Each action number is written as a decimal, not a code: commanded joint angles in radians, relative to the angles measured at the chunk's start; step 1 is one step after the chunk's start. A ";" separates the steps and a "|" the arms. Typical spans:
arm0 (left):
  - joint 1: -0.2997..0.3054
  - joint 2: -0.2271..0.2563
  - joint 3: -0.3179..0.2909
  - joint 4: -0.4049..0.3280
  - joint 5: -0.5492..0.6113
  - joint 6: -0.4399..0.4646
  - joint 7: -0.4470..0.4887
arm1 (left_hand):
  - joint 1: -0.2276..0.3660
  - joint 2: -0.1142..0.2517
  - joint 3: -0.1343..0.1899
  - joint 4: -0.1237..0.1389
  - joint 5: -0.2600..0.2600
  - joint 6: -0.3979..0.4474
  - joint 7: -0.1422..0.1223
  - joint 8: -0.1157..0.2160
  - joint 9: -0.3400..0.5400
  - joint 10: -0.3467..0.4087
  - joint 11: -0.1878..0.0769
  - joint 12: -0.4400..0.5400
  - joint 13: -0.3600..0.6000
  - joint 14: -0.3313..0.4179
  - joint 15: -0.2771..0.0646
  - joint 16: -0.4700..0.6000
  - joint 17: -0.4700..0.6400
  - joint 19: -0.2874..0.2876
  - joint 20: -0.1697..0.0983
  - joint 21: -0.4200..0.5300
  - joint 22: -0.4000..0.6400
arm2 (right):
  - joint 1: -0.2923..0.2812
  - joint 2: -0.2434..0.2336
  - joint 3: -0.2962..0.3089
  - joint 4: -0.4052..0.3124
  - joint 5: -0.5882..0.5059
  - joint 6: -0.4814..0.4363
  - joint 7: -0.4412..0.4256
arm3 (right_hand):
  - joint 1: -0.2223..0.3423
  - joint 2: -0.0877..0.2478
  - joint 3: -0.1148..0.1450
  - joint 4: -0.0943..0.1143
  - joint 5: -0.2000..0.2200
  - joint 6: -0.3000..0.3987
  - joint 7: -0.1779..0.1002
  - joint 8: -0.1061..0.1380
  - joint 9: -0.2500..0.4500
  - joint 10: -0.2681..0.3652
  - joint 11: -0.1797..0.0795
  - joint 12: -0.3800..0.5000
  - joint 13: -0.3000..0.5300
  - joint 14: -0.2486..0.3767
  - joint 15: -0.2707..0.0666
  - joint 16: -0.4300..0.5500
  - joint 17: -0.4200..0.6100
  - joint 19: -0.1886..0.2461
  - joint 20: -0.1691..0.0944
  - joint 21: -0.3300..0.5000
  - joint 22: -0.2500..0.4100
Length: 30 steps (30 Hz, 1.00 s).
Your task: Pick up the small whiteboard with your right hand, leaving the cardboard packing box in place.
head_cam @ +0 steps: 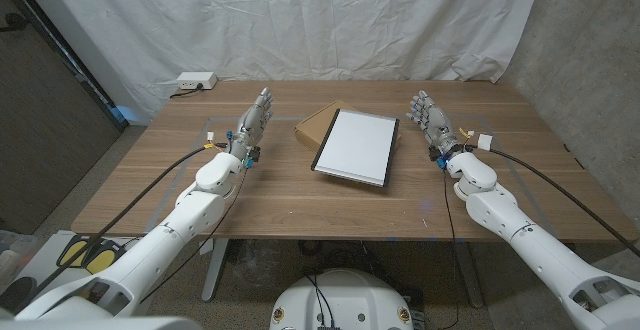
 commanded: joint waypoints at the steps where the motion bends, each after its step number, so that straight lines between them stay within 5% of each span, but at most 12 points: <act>1: 0.051 0.036 -0.020 -0.116 0.008 0.019 0.036 | 0.013 0.005 0.004 -0.005 0.005 -0.014 0.001 -0.004 0.004 -0.013 -0.002 -0.001 0.002 -0.010 0.003 -0.005 0.003 -0.011 -0.041 -0.004 0.005 | -0.038 -0.019 0.009 -0.034 -0.018 0.056 0.011 | 0.016 0.005 0.007 -0.005 0.008 0.014 -0.002 0.005 0.001 0.014 -0.001 0.003 0.003 0.012 0.000 0.004 0.001 0.009 -0.047 -0.005 0.006; 30: 0.068 0.053 -0.023 -0.163 0.005 0.042 0.035 | 0.029 0.017 0.007 -0.012 0.003 -0.006 -0.001 -0.004 0.005 -0.011 -0.005 -0.002 0.001 -0.010 0.004 -0.004 0.004 -0.019 -0.018 -0.004 0.006 | -0.175 -0.084 0.067 -0.160 -0.041 0.115 -0.039 | 0.057 0.015 0.020 -0.035 0.002 0.048 -0.007 0.013 0.001 0.050 -0.003 0.007 0.005 0.047 -0.003 0.010 0.001 0.044 -0.046 -0.017 0.008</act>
